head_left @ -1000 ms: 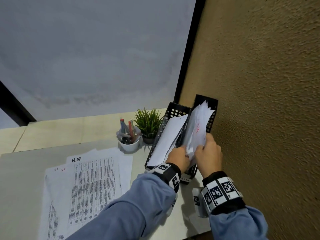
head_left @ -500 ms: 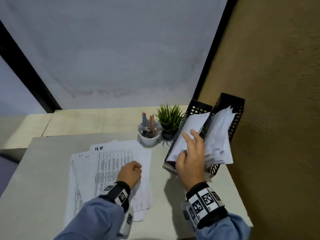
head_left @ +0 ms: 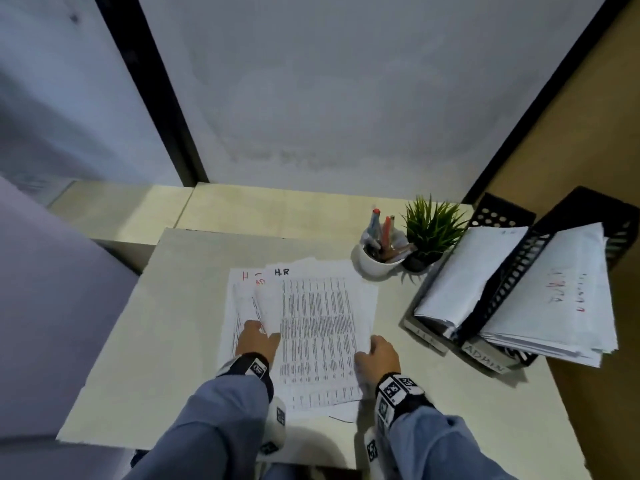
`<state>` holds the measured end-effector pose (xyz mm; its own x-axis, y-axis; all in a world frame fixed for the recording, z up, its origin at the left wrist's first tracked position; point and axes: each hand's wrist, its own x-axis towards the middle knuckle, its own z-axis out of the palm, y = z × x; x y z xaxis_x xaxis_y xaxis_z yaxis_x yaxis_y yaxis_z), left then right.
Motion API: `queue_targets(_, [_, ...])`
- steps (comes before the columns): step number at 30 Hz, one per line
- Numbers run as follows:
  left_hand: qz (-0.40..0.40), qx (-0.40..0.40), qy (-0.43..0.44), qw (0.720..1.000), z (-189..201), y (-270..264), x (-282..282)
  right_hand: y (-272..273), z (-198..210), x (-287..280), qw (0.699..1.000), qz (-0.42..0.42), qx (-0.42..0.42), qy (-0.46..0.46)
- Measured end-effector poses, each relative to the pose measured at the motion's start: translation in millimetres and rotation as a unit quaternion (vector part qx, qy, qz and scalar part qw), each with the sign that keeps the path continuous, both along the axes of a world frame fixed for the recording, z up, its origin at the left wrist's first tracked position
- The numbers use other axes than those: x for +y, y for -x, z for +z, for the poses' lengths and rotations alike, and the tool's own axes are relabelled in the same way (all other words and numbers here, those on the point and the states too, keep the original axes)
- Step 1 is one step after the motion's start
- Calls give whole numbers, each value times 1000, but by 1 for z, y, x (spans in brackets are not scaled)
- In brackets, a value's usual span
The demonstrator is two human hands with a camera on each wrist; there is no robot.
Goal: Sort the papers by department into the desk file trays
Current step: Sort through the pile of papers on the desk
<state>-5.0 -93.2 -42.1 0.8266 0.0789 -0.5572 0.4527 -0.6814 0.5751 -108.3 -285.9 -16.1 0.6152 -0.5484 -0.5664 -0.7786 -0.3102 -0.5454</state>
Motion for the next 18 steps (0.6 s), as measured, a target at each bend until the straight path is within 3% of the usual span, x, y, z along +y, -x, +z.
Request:
queue_targets(6, [-23,-35,60,997,-7,2,6,-7,-1,1,999,-37,-7,-23])
queue_targets(14, [8,32,268,963,-7,-5,33,-21,3,-7,987,-122,-100,-39])
queue_targets(18, [43,26,250,967,-2,-3,32,-25,1,-12,992,-92,-92,0])
